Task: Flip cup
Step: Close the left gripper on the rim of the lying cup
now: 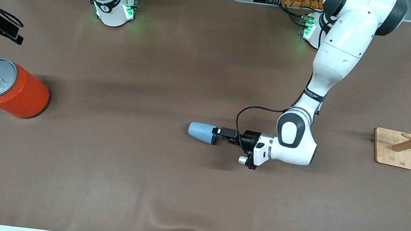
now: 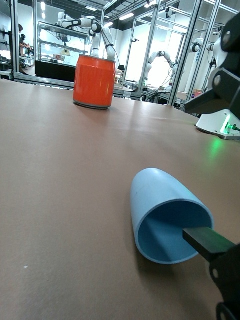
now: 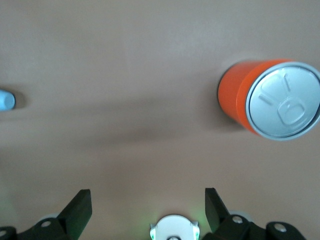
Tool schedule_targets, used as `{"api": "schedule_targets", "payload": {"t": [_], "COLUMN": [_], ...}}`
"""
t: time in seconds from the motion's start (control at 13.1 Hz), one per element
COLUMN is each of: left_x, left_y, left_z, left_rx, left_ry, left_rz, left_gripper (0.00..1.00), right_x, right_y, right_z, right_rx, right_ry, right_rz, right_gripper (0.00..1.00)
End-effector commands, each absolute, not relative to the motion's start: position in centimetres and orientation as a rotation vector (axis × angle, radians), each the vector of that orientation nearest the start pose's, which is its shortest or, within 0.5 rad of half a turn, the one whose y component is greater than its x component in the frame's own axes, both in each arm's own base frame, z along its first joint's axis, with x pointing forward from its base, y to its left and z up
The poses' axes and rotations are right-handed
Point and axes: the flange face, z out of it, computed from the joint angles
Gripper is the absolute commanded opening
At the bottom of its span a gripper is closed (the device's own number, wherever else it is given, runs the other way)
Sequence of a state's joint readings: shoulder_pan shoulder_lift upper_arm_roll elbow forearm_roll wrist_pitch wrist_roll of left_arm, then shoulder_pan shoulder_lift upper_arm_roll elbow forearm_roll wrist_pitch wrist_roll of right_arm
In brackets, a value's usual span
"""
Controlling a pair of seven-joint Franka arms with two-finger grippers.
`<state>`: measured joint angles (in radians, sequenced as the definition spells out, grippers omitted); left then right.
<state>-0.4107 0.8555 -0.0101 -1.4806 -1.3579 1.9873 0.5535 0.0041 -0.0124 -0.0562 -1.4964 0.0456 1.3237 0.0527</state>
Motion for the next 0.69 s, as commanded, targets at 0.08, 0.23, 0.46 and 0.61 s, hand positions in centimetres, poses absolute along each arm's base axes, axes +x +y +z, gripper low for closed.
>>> {"api": "schedule_targets", "payload": {"t": [0.08,0.23,0.46,0.61], "left_x": [62.3,62.4,62.4,61.7], "left_y": [-35.4,-36.0,-37.0,-38.0], "left_z": [17.1,16.8,16.3,15.7], "left_rx": [2.013,2.028,2.028,2.023], "left_ry": [-0.106,-0.107,-0.119,-0.117], "left_rz": [-0.195,-0.176,-0.17,-0.171], "left_gripper": [1.0,1.0,1.0,1.0], "right_x": [51.5,51.7,52.0,52.0], "right_y": [-2.0,-2.4,-2.4,-3.5], "right_z": [64.7,64.0,63.5,63.5], "right_rx": [-3.07,-3.066,-3.075,-3.07], "right_ry": [0.155,0.165,0.162,0.179], "right_rz": [0.343,0.369,0.384,0.386], "right_gripper": [1.0,1.0,1.0,1.0]}}
